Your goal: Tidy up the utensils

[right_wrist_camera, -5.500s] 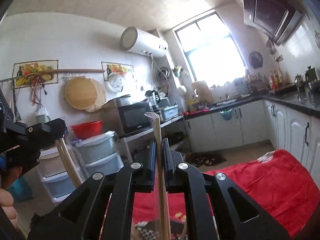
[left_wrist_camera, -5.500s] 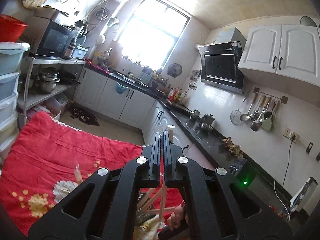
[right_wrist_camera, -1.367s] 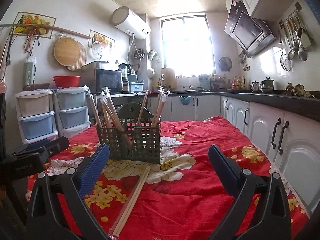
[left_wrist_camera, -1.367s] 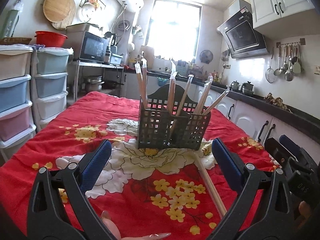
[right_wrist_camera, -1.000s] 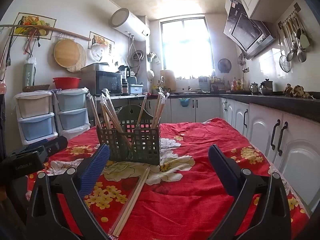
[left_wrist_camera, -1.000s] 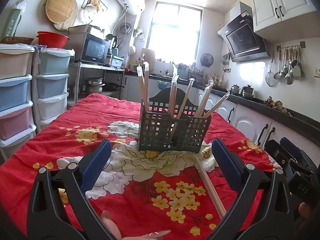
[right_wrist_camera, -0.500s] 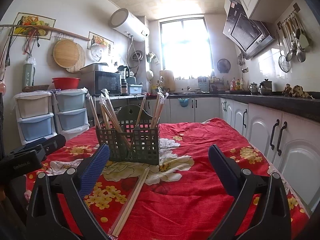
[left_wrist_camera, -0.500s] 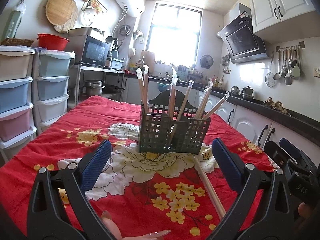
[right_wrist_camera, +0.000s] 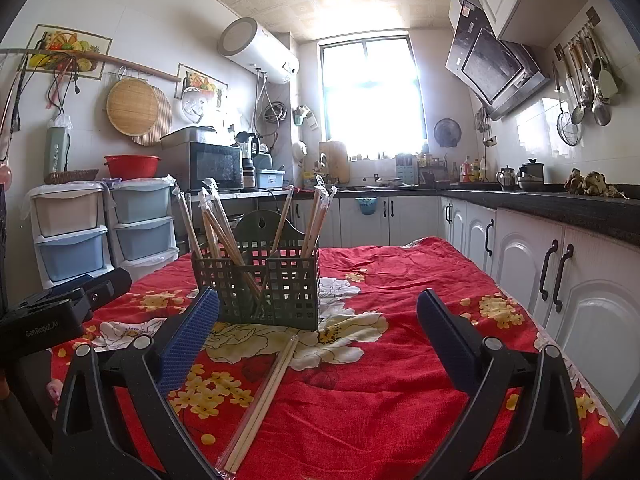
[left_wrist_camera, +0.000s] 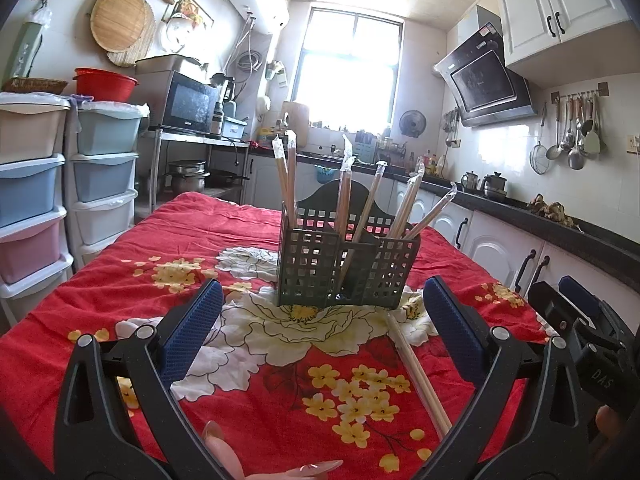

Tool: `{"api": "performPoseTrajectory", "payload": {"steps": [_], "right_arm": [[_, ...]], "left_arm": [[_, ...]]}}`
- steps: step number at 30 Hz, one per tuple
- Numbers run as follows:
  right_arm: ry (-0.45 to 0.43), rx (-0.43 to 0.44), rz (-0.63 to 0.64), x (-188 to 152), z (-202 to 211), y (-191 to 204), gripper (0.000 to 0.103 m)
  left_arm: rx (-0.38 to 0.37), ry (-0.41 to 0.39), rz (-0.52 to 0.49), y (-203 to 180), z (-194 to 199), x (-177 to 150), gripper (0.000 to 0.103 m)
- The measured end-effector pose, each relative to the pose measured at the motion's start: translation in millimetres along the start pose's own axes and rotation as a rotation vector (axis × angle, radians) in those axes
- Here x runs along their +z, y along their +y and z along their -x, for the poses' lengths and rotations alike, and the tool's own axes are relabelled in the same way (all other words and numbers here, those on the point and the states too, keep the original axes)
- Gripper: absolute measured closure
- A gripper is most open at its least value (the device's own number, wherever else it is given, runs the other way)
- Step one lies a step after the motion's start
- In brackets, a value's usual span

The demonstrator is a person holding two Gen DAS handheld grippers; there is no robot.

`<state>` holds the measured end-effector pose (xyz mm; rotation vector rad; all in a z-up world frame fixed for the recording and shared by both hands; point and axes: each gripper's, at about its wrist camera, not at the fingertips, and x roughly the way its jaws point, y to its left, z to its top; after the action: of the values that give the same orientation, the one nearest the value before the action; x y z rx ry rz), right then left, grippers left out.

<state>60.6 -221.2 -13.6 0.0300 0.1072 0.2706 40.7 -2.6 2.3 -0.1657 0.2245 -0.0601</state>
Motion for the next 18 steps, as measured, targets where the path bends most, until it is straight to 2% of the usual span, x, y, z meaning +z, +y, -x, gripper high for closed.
{"api": "performPoseTrajectory", "payload": {"steps": [18], "right_arm": [[0.001,-0.002,-0.001,-0.1,0.2,0.2,0.006]], "left_arm": [[0.003,0.016,-0.006,0.9,-3.1,-2.5,0.011]]}}
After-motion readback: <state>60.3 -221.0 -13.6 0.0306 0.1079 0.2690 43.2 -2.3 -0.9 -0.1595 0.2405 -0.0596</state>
